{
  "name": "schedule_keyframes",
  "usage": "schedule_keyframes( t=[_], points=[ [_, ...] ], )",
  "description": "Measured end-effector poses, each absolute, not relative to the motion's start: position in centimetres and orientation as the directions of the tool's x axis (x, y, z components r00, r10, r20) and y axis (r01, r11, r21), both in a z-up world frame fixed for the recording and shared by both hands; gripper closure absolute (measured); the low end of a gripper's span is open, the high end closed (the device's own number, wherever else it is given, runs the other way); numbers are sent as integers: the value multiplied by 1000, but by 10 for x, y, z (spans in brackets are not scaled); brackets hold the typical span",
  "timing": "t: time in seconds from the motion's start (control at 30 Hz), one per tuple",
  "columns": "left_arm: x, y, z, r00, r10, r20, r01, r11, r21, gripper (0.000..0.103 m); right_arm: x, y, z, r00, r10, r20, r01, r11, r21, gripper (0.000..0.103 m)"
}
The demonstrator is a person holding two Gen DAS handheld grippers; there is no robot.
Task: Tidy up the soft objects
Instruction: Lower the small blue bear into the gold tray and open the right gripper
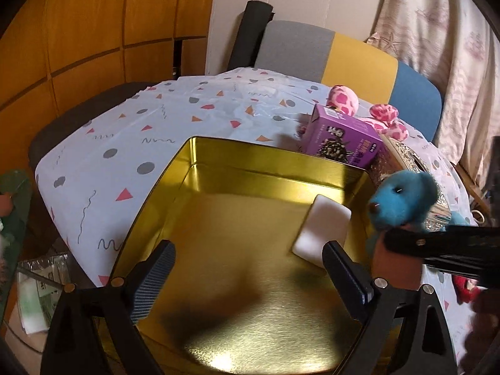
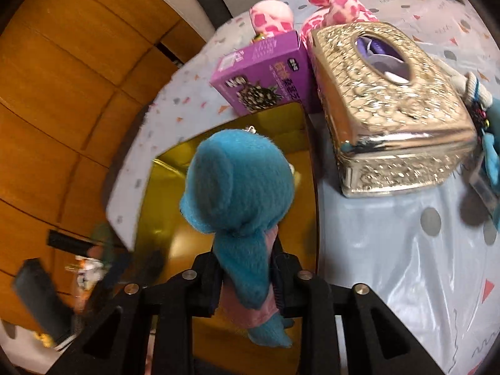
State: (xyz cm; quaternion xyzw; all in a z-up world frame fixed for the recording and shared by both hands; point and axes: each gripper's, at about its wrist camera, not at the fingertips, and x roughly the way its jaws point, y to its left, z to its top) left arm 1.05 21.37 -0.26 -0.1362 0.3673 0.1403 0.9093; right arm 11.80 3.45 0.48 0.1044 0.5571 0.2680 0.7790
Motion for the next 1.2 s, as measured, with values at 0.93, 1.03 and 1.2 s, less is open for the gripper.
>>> schedule_keyframes(
  t=[0.93,1.03,1.2],
  points=[
    [5,195,5,716,150,-682,-304,946,-112,7,73,-28,43,604,265,-752,-282,953,110,51],
    [4,190,6,716,145,-683,-290,951,-102,7,74,-50,43,622,233,-748,-234,966,107,51],
    [3,179,7,720,122,-683,-254,963,-95,7,75,-85,45,647,169,-744,-160,984,84,51]
  ],
)
